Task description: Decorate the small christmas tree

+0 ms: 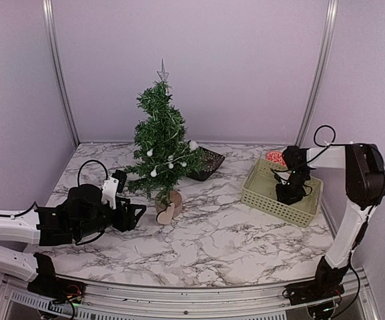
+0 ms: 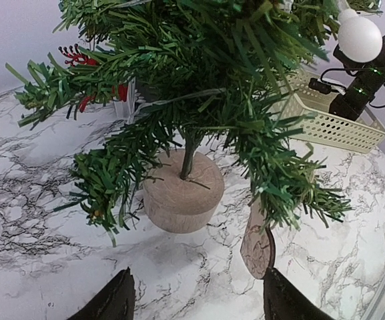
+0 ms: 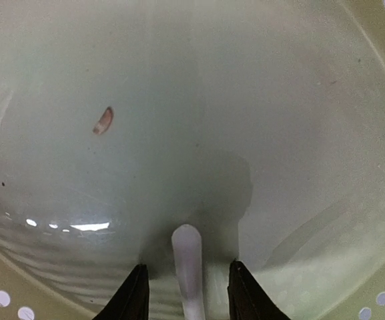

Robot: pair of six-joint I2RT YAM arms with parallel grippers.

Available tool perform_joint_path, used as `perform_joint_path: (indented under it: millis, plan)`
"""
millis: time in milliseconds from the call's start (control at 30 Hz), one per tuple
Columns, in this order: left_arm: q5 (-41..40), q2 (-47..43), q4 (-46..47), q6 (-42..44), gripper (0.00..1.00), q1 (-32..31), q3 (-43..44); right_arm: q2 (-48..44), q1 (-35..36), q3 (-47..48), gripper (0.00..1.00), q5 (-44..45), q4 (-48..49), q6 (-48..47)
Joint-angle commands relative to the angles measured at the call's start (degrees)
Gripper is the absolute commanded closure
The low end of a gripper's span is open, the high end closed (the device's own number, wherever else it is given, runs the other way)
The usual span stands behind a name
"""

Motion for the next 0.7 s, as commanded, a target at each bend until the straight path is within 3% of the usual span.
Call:
perform_joint_path:
  millis: [0,233,667]
  plan:
    - [1.34,0.28,-1.35,2.04,0.34,0.39,2.62,1.65,-0.24,1.94,0.63,1.75,2.31,-0.77]
    - [1.5,-0.66,-1.48,3.25,0.35,0.48,2.93,2.62,-0.19,4.16,0.87,-4.2,3.72,-0.18]
    - [5.49,-2.3,-2.35,9.05,0.37,-0.39,5.43,-3.52,-0.28,12.49,0.94,-11.3,1.4,0.79]
